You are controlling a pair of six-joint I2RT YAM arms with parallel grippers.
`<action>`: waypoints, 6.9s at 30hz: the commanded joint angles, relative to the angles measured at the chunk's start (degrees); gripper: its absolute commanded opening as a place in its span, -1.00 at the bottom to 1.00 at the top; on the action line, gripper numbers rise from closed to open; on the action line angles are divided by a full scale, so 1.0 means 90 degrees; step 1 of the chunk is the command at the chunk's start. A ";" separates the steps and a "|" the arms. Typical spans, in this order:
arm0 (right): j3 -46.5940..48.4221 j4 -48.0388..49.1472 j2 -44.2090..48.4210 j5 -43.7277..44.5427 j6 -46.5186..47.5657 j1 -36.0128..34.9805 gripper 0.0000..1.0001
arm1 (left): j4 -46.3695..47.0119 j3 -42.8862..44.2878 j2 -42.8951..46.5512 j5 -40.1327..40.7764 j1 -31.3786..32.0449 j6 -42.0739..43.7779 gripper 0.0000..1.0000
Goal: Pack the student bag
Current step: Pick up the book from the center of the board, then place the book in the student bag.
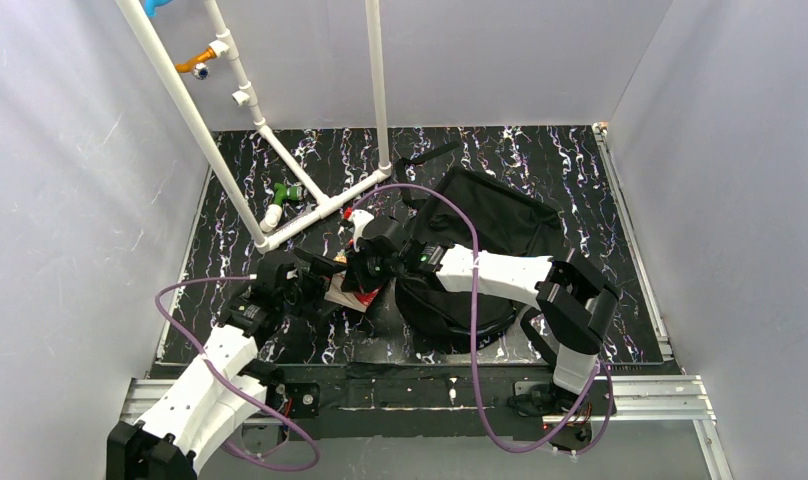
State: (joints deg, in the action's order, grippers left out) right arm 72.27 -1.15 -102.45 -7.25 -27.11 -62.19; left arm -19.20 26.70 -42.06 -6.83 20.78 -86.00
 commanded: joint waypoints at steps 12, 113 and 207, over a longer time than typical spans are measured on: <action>0.0158 0.0503 0.0202 -0.0674 -0.0084 -0.0020 -0.95 | 0.0760 -0.0342 -0.0128 0.0632 0.0006 0.0042 0.19; 0.0740 -0.3348 0.2566 0.2758 0.1636 0.1645 -0.97 | 0.0838 0.2394 -0.0863 -0.3225 0.0187 0.2602 -1.00; -0.1622 -0.4526 0.4364 0.2733 0.0793 0.2480 0.97 | 0.2515 0.2205 -0.4386 -0.1397 0.2031 0.3185 0.07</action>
State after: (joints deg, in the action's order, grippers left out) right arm 56.45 -34.00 -63.70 4.62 -21.10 -42.72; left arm 9.98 45.50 -82.04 -22.24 38.79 -63.77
